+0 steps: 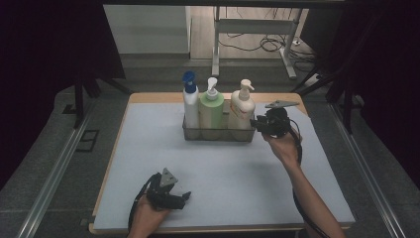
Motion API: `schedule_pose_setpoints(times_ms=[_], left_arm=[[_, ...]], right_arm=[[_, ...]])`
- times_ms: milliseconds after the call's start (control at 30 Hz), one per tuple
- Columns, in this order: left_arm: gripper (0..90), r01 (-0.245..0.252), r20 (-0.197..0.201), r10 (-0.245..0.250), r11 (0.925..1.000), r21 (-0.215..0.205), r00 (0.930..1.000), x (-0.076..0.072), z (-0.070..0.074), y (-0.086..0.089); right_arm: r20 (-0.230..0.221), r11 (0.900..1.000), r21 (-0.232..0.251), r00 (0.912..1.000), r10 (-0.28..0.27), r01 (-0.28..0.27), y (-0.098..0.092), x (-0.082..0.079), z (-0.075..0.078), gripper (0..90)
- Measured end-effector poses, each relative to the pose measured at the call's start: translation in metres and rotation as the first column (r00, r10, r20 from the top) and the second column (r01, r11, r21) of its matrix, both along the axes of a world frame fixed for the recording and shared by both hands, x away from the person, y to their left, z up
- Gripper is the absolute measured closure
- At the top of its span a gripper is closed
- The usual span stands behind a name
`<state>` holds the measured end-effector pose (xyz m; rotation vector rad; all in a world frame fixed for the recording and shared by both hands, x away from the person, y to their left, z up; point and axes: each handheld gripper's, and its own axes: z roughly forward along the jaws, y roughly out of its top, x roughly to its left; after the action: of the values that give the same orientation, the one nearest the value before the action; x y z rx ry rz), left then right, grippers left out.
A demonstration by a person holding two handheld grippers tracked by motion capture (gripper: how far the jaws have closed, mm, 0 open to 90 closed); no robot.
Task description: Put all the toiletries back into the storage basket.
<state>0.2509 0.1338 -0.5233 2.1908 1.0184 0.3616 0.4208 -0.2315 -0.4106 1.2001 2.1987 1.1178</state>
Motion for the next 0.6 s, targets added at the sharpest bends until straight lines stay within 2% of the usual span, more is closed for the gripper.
schedule_pose_setpoints(times_ms=[133,300,467,600], left_arm=[[12.1,0.0,0.0,0.0,1.0,0.0,1.0,0.0,0.0,0.0],[12.2,0.0,0.0,0.0,1.0,0.0,1.0,0.0,0.0,0.0],[12.2,0.0,0.0,0.0,1.0,0.0,1.0,0.0,0.0,0.0],[12.2,0.0,0.0,0.0,1.0,0.0,1.0,0.0,0.0,0.0]], right_arm=[[-0.007,1.0,-0.017,0.9997,-0.022,0.022,-0.004,0.002,-0.002,76.1],[-0.017,0.999,0.005,0.9986,-0.049,0.05,-0.006,0.009,-0.006,88.8],[-0.021,0.997,-0.005,0.9963,-0.083,0.083,-0.006,0.021,-0.01,89.3],[-0.026,0.996,-0.008,0.9957,-0.089,0.088,-0.004,0.028,-0.013,89.2]])
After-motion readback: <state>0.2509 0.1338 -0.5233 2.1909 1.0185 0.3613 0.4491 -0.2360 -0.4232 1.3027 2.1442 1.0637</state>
